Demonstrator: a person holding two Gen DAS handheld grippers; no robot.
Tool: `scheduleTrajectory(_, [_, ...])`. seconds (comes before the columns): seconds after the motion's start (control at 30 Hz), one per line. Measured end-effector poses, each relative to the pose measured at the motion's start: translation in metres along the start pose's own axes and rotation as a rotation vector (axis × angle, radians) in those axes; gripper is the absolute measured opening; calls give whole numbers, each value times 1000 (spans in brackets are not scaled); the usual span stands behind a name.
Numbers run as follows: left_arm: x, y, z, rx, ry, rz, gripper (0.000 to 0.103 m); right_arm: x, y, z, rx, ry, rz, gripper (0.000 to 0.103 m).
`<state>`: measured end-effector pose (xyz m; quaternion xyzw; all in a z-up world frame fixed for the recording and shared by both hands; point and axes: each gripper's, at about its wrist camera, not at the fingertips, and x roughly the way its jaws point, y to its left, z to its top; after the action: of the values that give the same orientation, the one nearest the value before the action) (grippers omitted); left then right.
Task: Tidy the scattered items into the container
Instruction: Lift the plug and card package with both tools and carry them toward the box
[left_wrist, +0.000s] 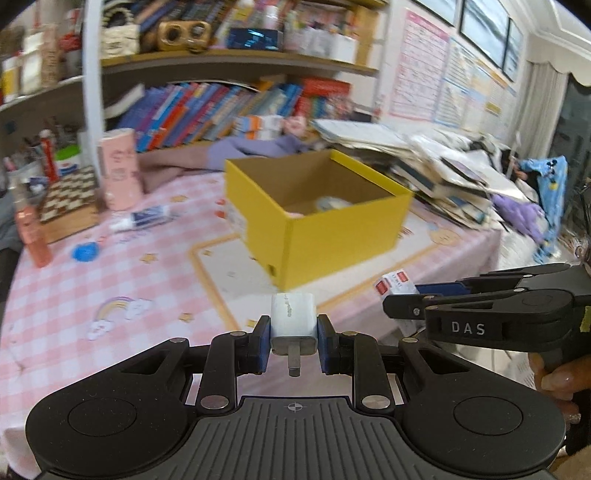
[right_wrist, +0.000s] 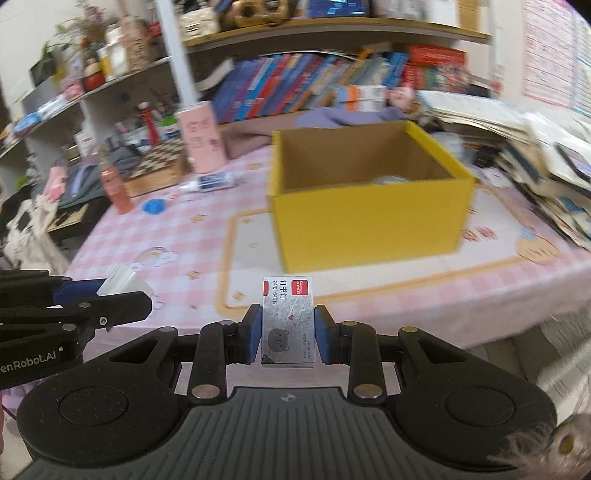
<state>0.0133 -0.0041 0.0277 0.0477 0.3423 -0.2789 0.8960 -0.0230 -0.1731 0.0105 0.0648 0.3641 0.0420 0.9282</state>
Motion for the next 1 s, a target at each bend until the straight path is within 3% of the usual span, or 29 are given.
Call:
scheduleTrajectory(0.37, [26, -44, 10, 67, 12, -138, 24, -28, -44, -16, 84, -1, -118, 28])
scheduleTrajectory(1.0, [49, -78, 25, 129, 0, -247, 24, -41, -86, -17, 157, -11, -215, 28])
